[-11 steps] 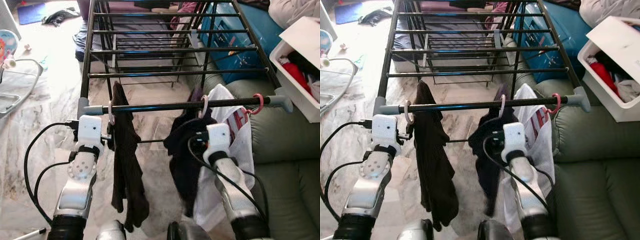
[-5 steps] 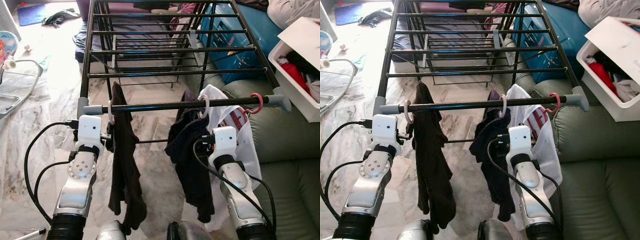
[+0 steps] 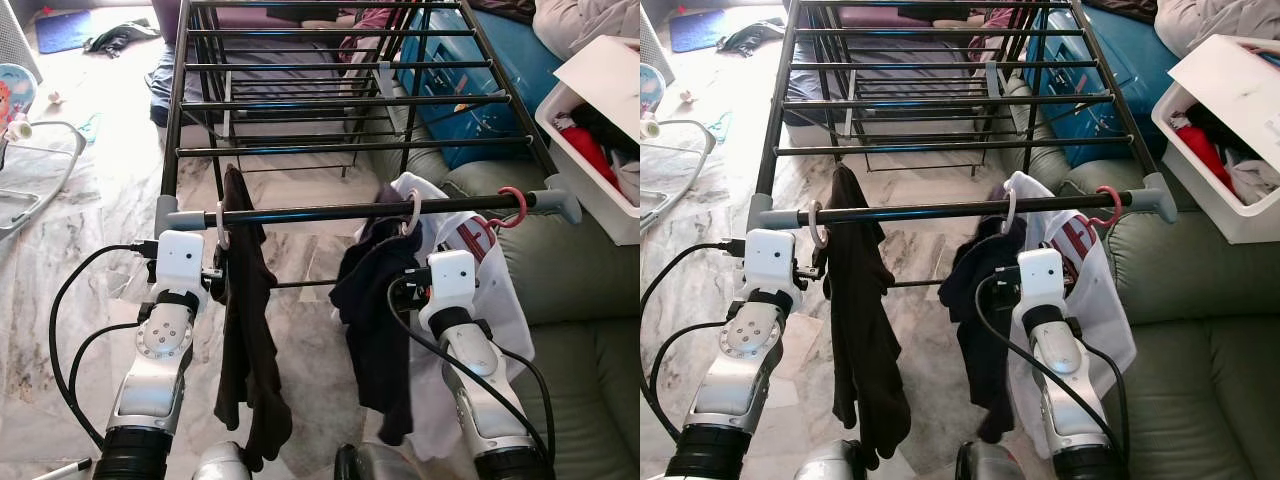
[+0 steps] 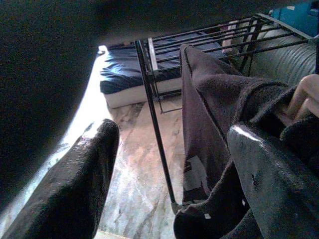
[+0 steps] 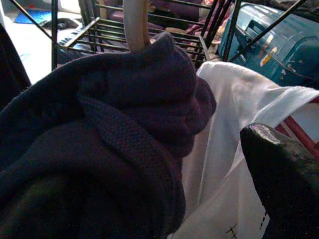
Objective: Hang hanger
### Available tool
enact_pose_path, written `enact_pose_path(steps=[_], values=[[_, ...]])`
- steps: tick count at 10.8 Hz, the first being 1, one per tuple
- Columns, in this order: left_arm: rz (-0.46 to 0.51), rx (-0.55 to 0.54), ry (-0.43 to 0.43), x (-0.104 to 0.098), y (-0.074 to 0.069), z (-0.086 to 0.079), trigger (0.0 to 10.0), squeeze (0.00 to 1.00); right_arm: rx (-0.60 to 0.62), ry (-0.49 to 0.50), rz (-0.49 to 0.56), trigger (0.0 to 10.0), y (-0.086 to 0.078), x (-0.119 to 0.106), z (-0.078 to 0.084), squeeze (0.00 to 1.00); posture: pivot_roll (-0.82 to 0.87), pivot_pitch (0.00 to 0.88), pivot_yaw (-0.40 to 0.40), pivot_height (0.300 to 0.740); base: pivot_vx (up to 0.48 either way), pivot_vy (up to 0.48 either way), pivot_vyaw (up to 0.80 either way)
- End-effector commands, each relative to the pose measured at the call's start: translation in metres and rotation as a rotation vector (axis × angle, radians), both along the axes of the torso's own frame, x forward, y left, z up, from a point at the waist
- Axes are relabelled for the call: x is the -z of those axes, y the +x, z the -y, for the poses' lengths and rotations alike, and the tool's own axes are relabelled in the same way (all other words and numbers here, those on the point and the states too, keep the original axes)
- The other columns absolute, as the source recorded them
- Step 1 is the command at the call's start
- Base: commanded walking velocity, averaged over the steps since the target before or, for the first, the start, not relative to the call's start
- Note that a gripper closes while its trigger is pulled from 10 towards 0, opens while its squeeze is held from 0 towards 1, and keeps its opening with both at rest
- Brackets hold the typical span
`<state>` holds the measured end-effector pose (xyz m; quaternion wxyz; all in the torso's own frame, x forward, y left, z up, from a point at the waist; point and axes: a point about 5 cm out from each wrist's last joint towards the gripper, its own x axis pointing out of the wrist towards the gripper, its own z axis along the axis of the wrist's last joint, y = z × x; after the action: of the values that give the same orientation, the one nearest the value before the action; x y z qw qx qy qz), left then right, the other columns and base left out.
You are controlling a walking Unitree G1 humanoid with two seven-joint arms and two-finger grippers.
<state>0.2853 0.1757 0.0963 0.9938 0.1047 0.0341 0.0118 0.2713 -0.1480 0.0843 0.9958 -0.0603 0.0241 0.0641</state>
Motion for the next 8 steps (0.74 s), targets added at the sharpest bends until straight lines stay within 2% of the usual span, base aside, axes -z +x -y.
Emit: enact_pose_path(steps=[1,4,6,7,8], values=[[0.004,0.01,0.007,-0.001,0.002,0.0,10.0,0.0,0.004,0.007,0.07,10.0,0.003,-0.014,0.0,1.0,-0.04,0.072,-0.042,0.74,0.0,0.0,0.0],[0.004,0.018,0.016,-0.002,0.002,0.0,10.0,0.0,0.004,-0.013,0.118,10.0,0.003,-0.02,-0.002,1.0,-0.04,0.076,-0.039,0.74,0.0,0.0,0.0],[0.006,0.021,0.013,-0.002,0.0,0.0,10.0,0.0,0.024,-0.109,0.193,10.0,0.001,-0.029,0.005,1.0,-0.05,0.077,-0.041,0.74,0.0,0.0,0.0],[0.008,0.046,-0.004,-0.005,-0.002,0.002,10.0,0.0,0.055,-0.147,0.217,10.0,0.001,-0.033,0.011,1.0,-0.06,0.082,-0.042,0.74,0.0,0.0,0.0],[0.018,0.129,0.011,-0.011,-0.009,0.013,10.0,0.0,0.052,-0.168,0.234,10.0,0.0,-0.036,0.015,1.0,-0.06,0.083,-0.038,0.74,0.0,0.0,0.0]])
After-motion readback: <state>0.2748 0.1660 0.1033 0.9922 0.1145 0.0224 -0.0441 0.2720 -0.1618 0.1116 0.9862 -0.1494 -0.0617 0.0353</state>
